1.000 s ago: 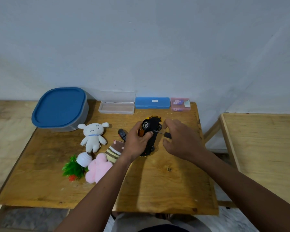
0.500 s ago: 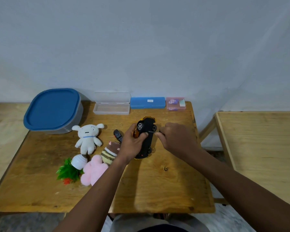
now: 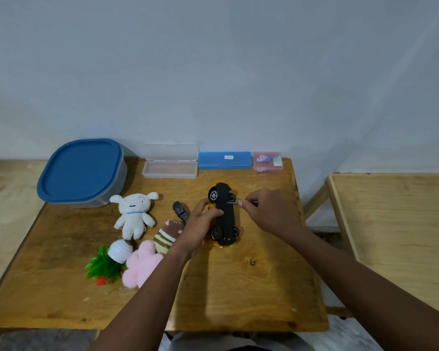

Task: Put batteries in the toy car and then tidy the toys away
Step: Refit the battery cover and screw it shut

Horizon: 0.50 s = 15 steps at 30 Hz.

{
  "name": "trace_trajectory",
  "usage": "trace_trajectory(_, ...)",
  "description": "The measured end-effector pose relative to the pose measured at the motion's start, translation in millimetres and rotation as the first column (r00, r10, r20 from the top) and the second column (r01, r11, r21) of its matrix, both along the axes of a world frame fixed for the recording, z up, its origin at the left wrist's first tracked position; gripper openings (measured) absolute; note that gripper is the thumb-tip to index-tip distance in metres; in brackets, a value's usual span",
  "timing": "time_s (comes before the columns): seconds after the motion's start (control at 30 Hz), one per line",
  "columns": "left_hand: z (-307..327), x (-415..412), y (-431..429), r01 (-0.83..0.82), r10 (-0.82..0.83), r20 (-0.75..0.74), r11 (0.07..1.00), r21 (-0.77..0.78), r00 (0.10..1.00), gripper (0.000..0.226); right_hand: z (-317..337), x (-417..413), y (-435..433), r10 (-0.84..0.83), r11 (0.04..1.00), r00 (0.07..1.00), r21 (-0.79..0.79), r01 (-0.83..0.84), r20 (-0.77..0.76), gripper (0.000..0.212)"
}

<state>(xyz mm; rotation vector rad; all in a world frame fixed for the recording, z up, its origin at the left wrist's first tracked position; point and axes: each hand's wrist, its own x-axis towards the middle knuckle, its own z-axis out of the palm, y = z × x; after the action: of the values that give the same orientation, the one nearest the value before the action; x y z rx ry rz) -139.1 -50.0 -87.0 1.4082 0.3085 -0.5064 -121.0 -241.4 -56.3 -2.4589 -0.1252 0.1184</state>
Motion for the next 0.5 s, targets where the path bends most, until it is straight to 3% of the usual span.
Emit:
trace_trajectory(0.2, -2.5, 8.3, 3.9, -0.067, 0.02, -0.172, 0.958, -0.277, 0.985, 0.042, -1.4, 7.7, -10.5, 0.001, 0.996, 0.998, 0.084, 0.004, -0.06, 0.03)
trace_trajectory(0.3, -3.9, 13.2, 2.4, -0.041, -0.01, -0.188, 0.963, -0.266, 0.982, 0.039, -11.0, 10.3, -16.4, -0.012, 0.994, 0.99, 0.105, 0.027, -0.138, 0.029)
trace_trajectory(0.37, -0.9, 17.9, -4.3, -0.025, 0.004, -0.175, 0.993, -0.118, 0.985, 0.037, -17.4, 9.7, -19.2, -0.015, 0.997, 0.983, 0.072, 0.029, -0.185, 0.022)
trace_trajectory(0.43, -2.5, 23.4, -13.1, -0.006, 0.024, -0.115, 0.988, 0.157, 0.993, 0.049, -22.9, 9.8, -20.9, -0.035, 0.998, 0.975, 0.052, 0.047, -0.218, 0.018)
trace_trajectory(0.5, -8.5, 27.7, -22.4, 0.006, -0.02, 0.019, 0.85, 0.526, 1.0, 0.065, -28.8, 11.1, -21.4, -0.061, 0.993, 0.965, 0.078, 0.083, -0.255, 0.018)
